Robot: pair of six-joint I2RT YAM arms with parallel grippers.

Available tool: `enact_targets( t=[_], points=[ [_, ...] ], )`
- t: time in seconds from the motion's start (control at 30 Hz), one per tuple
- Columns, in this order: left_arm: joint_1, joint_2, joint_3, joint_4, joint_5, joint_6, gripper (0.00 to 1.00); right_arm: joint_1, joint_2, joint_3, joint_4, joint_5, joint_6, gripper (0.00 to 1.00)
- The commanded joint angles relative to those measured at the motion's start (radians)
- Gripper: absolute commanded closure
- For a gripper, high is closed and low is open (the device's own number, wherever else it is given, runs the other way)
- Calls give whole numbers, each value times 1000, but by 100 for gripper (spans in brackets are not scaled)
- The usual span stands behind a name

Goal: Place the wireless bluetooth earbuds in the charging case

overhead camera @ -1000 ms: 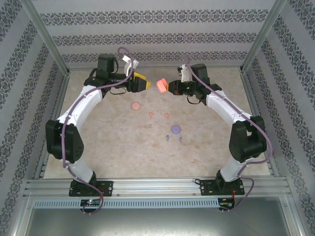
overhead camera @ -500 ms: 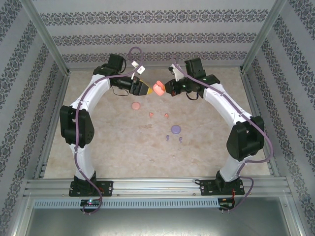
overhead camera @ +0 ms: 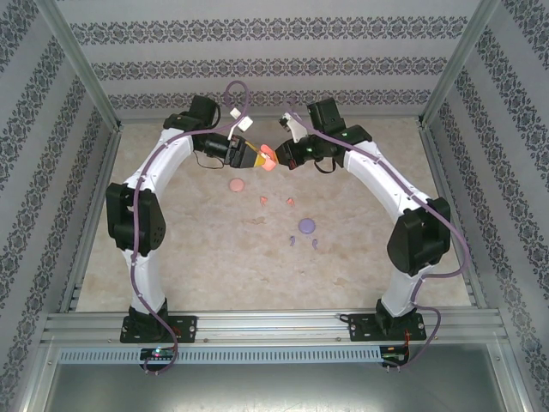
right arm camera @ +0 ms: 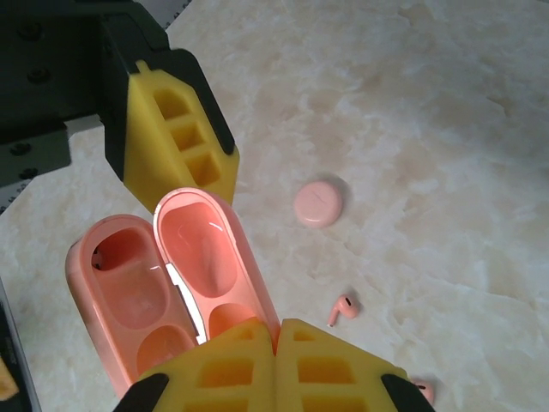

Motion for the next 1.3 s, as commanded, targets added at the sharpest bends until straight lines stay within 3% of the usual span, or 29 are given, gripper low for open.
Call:
enact_targets(
  t=[0.0,0.47,0.77,0.9,1.2,1.27],
  points=[
    [7,17,27,-55,56,55,39,14,18,41,-28,-3,-29,100],
    [8,46,45,-107,81,100,49,25,43,73,-49,-8,-34,100],
    [7,54,55,-118,86,108,63,33,51,81,-54,-4,-38,100],
    [8,59,58,-135,92,124,65,33,53,83,-54,3,-36,100],
    [6,62,60,-163,102,145,84,32,54,98,-51,17,-23,100],
    [7,60,59,-163,104,146,91,31,48,100,-44,22,-9,96]
  ],
)
